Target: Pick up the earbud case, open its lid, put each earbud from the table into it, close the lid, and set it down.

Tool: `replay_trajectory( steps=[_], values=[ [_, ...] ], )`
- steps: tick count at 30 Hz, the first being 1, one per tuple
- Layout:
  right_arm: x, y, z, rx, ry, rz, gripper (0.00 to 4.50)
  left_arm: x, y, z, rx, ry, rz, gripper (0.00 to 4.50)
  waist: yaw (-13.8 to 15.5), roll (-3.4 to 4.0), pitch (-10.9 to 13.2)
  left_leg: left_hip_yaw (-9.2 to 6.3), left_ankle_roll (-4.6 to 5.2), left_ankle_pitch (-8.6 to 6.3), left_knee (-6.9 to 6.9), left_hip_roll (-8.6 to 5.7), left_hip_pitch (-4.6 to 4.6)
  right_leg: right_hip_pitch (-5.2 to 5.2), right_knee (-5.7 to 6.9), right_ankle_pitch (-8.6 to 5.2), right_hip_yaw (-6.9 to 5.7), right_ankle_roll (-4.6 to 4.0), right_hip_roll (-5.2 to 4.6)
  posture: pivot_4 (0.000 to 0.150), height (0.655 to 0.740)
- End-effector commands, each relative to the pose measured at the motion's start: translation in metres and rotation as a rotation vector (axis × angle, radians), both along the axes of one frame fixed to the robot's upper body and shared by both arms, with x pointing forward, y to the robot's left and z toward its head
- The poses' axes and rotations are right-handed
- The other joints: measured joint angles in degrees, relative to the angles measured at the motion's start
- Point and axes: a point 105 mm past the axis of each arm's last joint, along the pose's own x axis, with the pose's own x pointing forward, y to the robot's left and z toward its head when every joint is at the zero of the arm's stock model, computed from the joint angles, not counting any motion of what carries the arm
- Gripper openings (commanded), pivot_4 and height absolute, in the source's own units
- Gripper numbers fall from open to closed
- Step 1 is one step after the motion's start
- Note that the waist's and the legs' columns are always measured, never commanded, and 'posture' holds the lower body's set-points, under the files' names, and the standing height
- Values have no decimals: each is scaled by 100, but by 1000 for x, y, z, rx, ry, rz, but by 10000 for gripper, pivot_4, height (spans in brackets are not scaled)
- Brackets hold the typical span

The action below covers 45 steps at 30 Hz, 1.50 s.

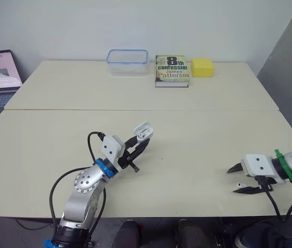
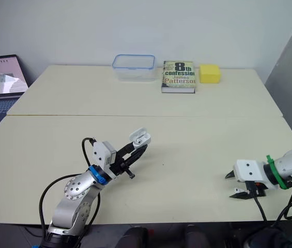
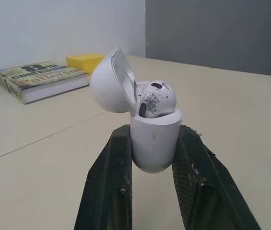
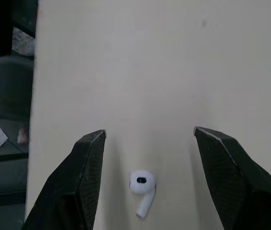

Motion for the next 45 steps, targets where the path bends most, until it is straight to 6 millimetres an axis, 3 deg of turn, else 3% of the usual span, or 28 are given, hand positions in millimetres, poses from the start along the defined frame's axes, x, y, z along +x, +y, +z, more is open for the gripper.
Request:
replay_trajectory(
  steps=[1,8,16,27,31,36,42,45],
  values=[
    [-2,-7,11,-149,-62,-92,30478,-2,-4,7,-6,-39,-16,7501,3,0,0,1,0,0,0,1,1,0,-1,0,1,0,0,1500,7400],
    [-2,-11,-6,-321,-61,-163,30478,-3,-10,2,-12,-20,-29,7501,-6,0,-1,4,-1,0,0,0,-1,-2,-4,0,2,0,-1,1500,7400],
    [16,-4,-21,-324,-51,-167,30478,-4,-8,0,-9,-16,-21,7501,-22,1,-1,6,-1,0,0,-1,-8,-10,-5,0,3,0,-1,1500,7400],
    [10,-13,-32,-357,8,-168,30478,-4,-7,0,-10,-15,-15,7501,-18,0,-1,5,-1,0,1,-2,-7,-8,-5,0,2,0,-3,1500,7400],
    [9,-12,-35,-350,14,-169,21737,-3,-8,0,-12,-17,-15,7501,-13,-4,-4,3,-1,0,3,-2,-5,-3,-5,0,1,1,-3,1500,7400],
    [8,-9,-34,-337,17,-161,4106,-2,-8,1,-12,-19,-17,7501,-16,-8,-6,6,-1,0,5,-2,7,7,-5,1,5,1,-3,1500,7400],
    [18,25,-7,-125,-49,-114,3939,0,-10,5,-23,-35,-14,7501,-32,-7,-5,8,-1,0,4,0,6,3,-3,1,7,1,-1,1500,7400],
    [36,66,26,148,-156,-95,3939,0,-10,6,-27,-40,-16,7501,-55,-8,-4,9,-1,0,2,2,8,0,4,1,9,1,3,1500,7400]
  ],
)
